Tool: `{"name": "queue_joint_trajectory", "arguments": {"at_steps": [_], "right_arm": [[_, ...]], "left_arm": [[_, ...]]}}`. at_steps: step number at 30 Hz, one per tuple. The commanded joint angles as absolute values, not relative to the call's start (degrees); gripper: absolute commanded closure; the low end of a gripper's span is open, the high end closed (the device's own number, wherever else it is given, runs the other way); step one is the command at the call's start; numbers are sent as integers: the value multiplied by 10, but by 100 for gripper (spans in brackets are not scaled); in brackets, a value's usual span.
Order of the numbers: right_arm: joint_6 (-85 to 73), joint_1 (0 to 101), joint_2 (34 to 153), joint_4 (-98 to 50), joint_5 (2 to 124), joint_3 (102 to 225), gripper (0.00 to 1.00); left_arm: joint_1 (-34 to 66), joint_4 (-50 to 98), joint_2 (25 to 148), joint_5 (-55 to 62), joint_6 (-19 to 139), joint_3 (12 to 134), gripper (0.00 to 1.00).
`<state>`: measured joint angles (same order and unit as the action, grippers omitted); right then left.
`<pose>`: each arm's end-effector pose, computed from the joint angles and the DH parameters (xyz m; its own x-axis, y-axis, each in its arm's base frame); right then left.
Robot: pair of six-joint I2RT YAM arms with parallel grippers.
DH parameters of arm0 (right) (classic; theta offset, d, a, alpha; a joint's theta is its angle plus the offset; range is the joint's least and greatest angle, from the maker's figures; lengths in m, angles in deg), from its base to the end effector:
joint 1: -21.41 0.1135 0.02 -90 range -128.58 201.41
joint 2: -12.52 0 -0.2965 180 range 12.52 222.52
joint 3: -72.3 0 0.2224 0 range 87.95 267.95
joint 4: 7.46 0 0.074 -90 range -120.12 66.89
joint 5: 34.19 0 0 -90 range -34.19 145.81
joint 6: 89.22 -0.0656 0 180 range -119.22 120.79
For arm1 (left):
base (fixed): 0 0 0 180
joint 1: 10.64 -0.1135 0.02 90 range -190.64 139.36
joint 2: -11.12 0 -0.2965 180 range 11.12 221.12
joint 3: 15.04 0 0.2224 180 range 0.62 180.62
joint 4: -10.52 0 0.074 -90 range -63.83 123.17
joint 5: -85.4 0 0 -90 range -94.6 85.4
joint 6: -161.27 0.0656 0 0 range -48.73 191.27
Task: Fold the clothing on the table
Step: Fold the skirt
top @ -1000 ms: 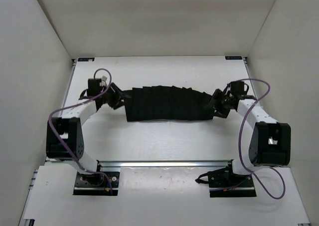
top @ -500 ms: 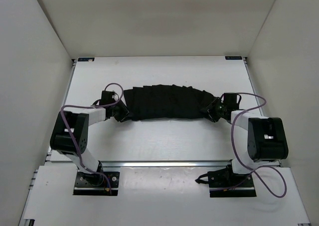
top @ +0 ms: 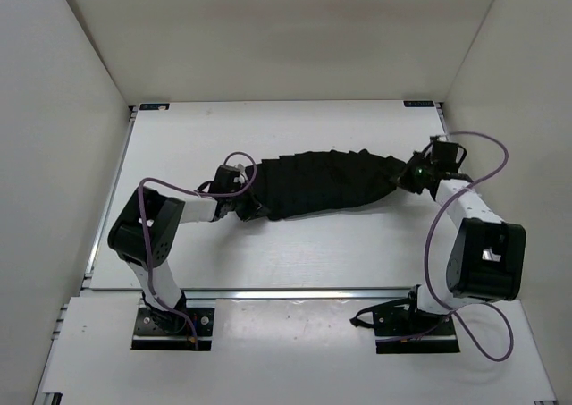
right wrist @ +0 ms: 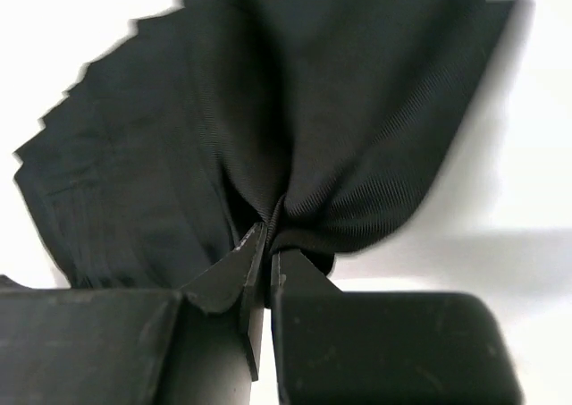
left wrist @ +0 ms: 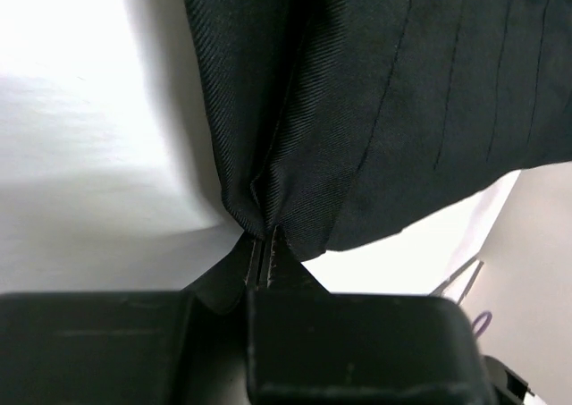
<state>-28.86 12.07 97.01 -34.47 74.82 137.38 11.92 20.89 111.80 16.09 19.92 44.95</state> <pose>0.2946 -0.0268 0.2362 -0.6550 0.5816 -0.4825 0.2943 0.7844 0.5460 0.2946 -0.1475 0.1546 -0.8891 -0.4218 -0.1779 -0.2087 0.7194 -0.6625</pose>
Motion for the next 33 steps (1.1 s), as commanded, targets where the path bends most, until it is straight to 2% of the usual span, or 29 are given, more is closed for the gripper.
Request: {"name": "queue_joint_trajectory", "arguments": {"at_steps": [1, 6, 13, 20, 27, 33], "right_arm": [[-151, 171, 928, -418, 736, 1459, 100], [-112, 333, 912, -431, 677, 1532, 100], [-194, 494, 988, -345, 724, 1556, 99], [-207, 560, 1108, -349, 784, 1608, 99], [-210, 603, 1167, -350, 821, 1636, 100], [-194, 632, 1222, -416, 818, 1704, 100]], "left_arm": [[135, 209, 1104, 157, 191, 430, 100], [154, 177, 1100, 159, 171, 403, 100], [148, 192, 1097, 161, 182, 399, 100], [130, 212, 1084, 175, 213, 388, 98], [123, 223, 1093, 203, 240, 390, 96], [125, 226, 1101, 211, 249, 391, 96]]}}
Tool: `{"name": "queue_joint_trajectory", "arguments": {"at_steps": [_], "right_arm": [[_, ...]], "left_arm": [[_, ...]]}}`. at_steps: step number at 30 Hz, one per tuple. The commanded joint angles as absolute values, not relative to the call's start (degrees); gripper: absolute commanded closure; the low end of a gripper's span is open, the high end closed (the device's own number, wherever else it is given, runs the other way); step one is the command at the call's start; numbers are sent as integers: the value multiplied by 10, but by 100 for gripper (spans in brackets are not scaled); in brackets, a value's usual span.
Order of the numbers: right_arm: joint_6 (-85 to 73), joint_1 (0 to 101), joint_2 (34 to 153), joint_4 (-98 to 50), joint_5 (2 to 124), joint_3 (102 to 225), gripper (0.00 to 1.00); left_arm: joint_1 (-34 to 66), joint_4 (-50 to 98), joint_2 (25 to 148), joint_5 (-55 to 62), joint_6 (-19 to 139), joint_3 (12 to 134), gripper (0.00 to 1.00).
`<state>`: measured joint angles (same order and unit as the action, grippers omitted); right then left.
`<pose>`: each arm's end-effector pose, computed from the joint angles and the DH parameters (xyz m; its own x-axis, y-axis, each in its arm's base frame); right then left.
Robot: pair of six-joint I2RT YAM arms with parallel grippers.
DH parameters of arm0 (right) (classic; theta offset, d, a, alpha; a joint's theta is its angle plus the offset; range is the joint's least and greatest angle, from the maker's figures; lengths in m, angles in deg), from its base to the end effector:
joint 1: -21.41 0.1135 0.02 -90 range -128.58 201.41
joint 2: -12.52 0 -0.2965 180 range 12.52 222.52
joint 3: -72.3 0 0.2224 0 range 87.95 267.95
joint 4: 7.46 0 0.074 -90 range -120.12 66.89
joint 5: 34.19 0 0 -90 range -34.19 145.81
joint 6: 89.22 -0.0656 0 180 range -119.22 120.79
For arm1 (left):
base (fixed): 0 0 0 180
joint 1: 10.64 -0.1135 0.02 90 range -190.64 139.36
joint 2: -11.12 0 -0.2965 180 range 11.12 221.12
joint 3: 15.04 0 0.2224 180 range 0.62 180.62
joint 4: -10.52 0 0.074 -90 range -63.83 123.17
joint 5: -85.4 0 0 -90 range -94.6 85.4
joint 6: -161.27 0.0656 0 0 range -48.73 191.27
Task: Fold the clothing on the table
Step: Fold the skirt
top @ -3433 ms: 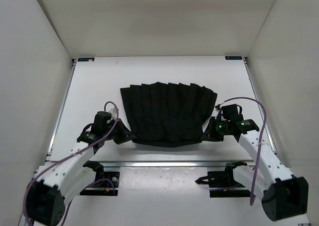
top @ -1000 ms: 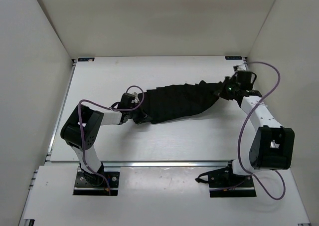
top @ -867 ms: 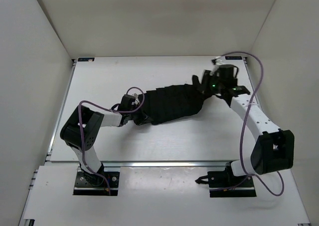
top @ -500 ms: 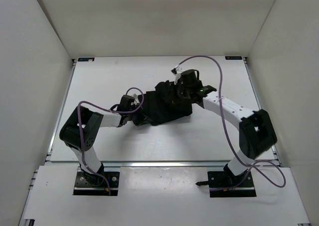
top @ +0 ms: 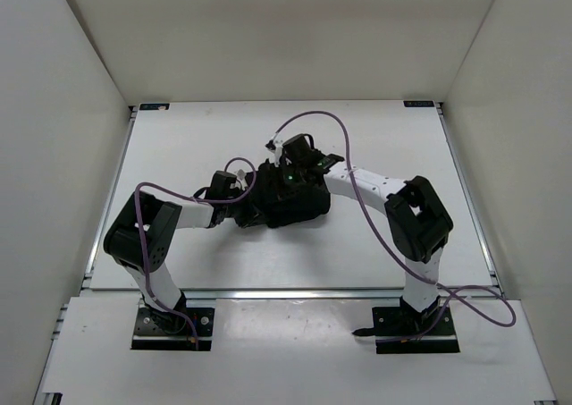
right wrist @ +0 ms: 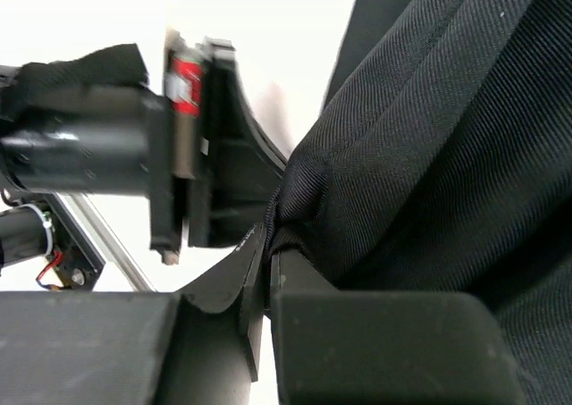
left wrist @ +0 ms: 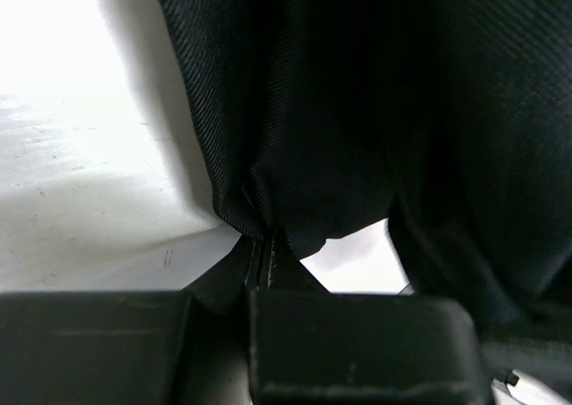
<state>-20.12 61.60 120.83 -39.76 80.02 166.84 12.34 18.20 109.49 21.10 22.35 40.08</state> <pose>0.3050 0.2929 0.2457 -0.8015 -0.2511 -0.5428 -0.5566 0.6452 0.5234 0.2734 -0.1468 0.1511 -0.9245 -0.3457 -0.1604 -0.1423 0.7035 -0.6963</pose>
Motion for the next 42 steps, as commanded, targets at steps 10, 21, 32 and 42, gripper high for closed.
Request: {"name": "queue_joint_trajectory", "arguments": {"at_steps": [10, 21, 32, 42], "right_arm": [[-175, 643, 1267, -502, 805, 1775, 96], [-243, 653, 1106, -499, 788, 1756, 57], [-271, 567, 952, -490, 751, 1602, 59], [-262, 567, 898, -522, 715, 1561, 62]], "left_arm": [[102, 199, 1081, 237, 233, 360, 82], [80, 117, 1080, 286, 177, 307, 61], [31, 257, 848, 248, 200, 267, 1], [49, 441, 665, 246, 300, 334, 1]]}}
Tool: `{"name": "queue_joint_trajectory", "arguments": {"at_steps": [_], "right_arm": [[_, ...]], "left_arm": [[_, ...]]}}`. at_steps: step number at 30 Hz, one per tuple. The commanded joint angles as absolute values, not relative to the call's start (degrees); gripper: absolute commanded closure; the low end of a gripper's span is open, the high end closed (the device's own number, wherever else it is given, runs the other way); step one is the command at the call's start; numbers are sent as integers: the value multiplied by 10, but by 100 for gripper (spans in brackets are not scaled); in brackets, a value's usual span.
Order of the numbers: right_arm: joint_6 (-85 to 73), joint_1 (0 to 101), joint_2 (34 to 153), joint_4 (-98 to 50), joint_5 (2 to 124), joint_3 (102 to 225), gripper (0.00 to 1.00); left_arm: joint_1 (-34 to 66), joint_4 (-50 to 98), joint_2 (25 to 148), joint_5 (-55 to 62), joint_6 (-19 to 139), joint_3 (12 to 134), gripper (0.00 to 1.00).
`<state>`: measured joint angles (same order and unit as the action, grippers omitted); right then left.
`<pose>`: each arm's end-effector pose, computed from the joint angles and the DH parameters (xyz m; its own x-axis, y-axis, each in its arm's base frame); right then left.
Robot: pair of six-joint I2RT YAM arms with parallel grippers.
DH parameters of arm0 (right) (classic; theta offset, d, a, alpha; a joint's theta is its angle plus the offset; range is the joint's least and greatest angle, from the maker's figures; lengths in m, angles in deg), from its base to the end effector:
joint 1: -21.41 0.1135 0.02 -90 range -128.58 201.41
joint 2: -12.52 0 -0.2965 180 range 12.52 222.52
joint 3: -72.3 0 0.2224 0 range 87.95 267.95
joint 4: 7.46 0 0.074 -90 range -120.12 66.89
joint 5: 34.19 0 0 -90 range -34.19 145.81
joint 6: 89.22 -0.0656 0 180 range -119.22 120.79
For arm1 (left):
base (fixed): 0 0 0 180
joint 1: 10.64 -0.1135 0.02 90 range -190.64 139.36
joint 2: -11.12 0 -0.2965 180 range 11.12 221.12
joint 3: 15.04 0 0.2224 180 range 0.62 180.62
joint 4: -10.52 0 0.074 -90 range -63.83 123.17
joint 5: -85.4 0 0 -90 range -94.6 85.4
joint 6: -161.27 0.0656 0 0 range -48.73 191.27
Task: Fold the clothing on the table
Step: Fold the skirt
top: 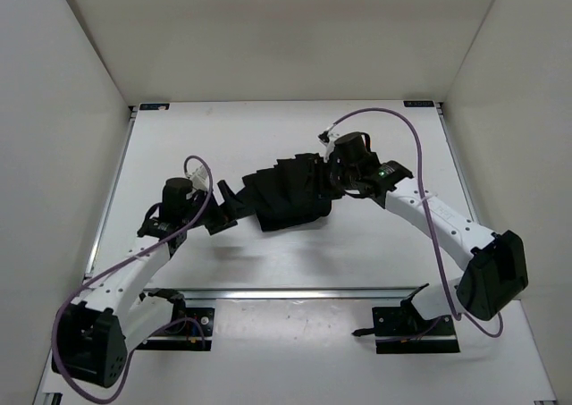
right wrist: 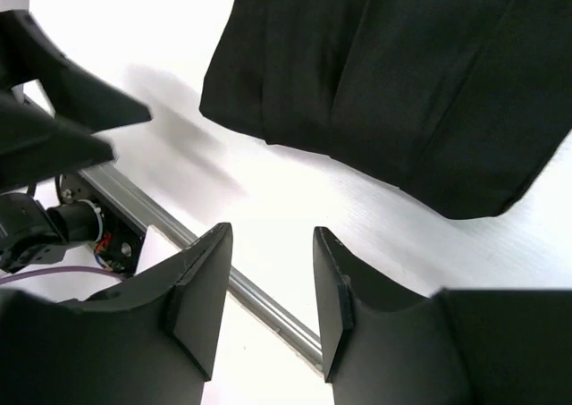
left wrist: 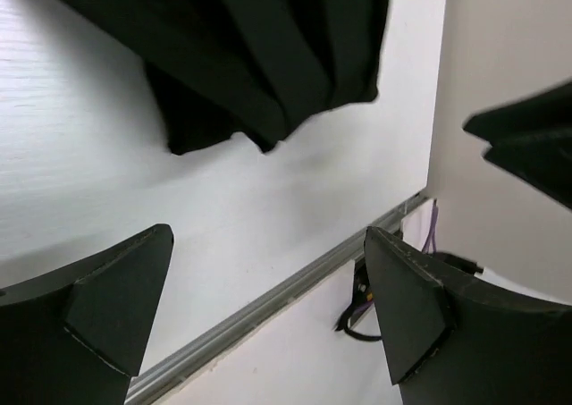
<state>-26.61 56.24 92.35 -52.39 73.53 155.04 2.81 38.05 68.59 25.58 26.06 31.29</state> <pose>0.2276 0.1827 0.3253 -0.8235 -0.0392 -0.5659 -0.3951 0.7555 0.5227 0.1682 -0.0741 0.2388 -0.8417 -0.4295 -0.3271 -0.0207 0.6311 -0.7754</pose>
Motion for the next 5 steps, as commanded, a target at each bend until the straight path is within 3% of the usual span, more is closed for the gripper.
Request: {"name": "queue_joint_trajectory", "arguments": {"at_steps": [1, 5], "right_arm": [[-258, 569, 899, -526, 712, 1569, 62], [-230, 588, 955, -556, 697, 1631, 63]], "left_arm": [[50, 453, 662, 245, 301, 336, 2], [75, 509, 683, 231, 334, 341, 2]]}}
